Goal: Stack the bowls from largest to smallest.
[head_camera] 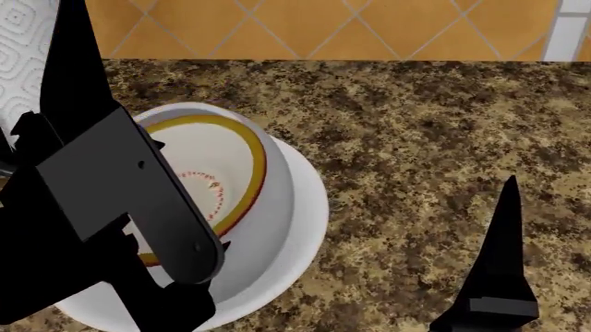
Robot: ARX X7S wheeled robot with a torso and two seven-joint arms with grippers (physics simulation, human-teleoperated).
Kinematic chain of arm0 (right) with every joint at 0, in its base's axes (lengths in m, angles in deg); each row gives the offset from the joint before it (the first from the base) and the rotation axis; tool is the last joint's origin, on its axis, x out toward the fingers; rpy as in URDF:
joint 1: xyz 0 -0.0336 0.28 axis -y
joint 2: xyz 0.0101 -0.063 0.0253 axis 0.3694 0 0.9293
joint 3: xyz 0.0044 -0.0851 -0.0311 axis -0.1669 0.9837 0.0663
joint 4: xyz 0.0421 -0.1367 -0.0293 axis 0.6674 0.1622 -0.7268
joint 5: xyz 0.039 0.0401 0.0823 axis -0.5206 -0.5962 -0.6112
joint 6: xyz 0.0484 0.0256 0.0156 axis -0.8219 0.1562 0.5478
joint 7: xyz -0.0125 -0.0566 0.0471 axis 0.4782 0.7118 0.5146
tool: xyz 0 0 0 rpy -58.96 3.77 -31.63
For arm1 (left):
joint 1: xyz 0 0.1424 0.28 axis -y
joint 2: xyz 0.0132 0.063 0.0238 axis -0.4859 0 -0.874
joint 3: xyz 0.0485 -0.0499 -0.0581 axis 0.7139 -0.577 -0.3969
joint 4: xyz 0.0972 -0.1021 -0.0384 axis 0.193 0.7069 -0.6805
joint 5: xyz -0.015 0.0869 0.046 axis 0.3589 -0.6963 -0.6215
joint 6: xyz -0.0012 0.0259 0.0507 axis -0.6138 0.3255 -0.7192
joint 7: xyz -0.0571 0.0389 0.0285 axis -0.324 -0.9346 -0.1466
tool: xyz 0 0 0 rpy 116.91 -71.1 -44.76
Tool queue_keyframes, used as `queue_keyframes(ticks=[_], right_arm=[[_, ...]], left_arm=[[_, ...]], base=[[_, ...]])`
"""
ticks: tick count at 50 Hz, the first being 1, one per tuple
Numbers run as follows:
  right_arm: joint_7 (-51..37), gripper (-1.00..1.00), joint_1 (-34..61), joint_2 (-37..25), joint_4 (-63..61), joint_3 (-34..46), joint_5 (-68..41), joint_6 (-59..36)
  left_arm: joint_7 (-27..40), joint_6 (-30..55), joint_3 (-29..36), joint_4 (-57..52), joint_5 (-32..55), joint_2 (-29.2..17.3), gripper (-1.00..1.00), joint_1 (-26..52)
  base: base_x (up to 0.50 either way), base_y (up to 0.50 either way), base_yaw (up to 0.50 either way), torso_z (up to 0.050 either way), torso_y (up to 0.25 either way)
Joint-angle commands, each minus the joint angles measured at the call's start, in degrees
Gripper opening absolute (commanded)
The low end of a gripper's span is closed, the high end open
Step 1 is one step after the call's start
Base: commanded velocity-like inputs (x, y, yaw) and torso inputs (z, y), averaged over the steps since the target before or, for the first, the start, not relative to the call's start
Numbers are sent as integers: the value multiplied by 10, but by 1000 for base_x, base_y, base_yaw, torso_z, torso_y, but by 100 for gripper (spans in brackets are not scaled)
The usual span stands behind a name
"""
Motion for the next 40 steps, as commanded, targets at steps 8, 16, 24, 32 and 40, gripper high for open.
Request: queue_keyframes(ticks=[8,16,24,32,40], right_arm=[[12,100,-2,12,-2,-14,11,0],[12,100,-3,17,0,-14,11,-3],[13,100,-3,14,-1,-15,9,-1],[10,100,-3,21,-1,-15,10,-8],[14,100,-3,9,-1,-17,7,3]], left_arm=[[10,-14,-17,-2,44,-5,100,44],[15,-13,-28,3,65,-15,100,88],[52,-47,-41,10,137,-50,100,126],[55,-69,-56,4,181,-76,100,134],[75,-116,-96,-18,199,-136,100,122]], base=[[0,0,0,0,0],[0,0,0,0,0],[0,0,0,0,0],[0,0,0,0,0],[0,0,0,0,0]])
